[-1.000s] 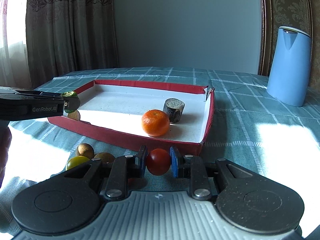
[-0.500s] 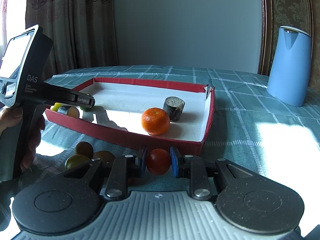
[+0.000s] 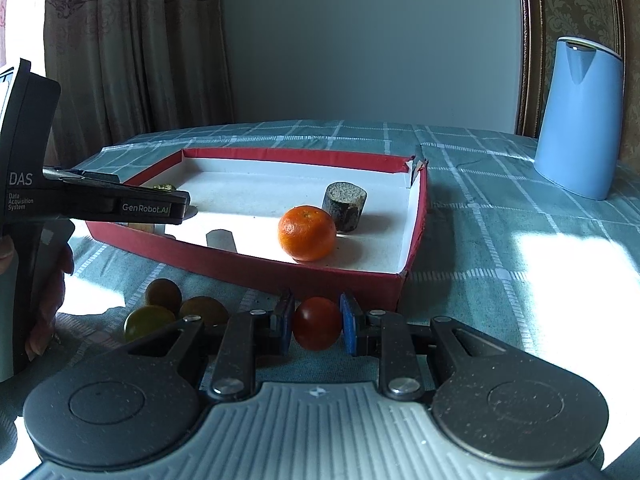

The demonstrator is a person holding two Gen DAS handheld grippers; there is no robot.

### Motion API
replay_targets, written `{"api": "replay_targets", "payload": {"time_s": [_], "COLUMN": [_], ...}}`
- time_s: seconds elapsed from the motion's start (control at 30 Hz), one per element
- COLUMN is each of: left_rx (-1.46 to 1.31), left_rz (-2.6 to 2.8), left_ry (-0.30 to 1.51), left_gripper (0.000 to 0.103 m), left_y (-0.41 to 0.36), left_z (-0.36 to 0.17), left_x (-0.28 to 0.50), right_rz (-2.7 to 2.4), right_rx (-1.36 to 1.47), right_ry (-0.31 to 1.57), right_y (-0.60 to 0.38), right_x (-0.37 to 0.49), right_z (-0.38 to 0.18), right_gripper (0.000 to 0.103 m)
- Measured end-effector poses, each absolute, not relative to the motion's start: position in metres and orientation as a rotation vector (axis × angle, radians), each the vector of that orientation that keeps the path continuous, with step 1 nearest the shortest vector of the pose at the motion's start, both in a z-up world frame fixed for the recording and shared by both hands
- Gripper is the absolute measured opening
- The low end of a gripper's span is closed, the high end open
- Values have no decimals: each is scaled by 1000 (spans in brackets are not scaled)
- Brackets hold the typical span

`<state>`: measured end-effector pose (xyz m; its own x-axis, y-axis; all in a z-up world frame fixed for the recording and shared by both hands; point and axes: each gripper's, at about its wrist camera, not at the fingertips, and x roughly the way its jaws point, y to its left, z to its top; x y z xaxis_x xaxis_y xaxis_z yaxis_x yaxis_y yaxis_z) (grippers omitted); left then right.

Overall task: Organize fruits
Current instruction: 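Lower the green cucumber piece into the red tray and open the left gripper, then lower the red cherry tomato into the tray and open the right gripper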

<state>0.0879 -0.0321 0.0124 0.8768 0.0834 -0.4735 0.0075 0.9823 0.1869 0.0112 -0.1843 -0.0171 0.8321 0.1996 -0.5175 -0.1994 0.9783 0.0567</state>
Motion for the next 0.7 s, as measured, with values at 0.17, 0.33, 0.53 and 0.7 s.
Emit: {"api": "replay_targets", "payload": {"time_s": [0.17,0.33,0.53,0.7], "left_rx": [168,177,165,160], "left_rz": [35,16,23,29], "left_ry": [485,482,484,488], "left_gripper": [96,97,98,99], "left_y": [-28,-29,-27,-25], "left_z": [15,14,14,14], "left_x": [70,57,56,57], "right_rz": [210,206,197,198], "right_rx": [0,4,16,34], "right_ry": [545,539,531,497], "right_y": [-184,-185,-186,-188], "right_x": [11,10,8,3], "right_z": [-17,-17,-16,-12], "right_gripper": [24,24,24,24]}}
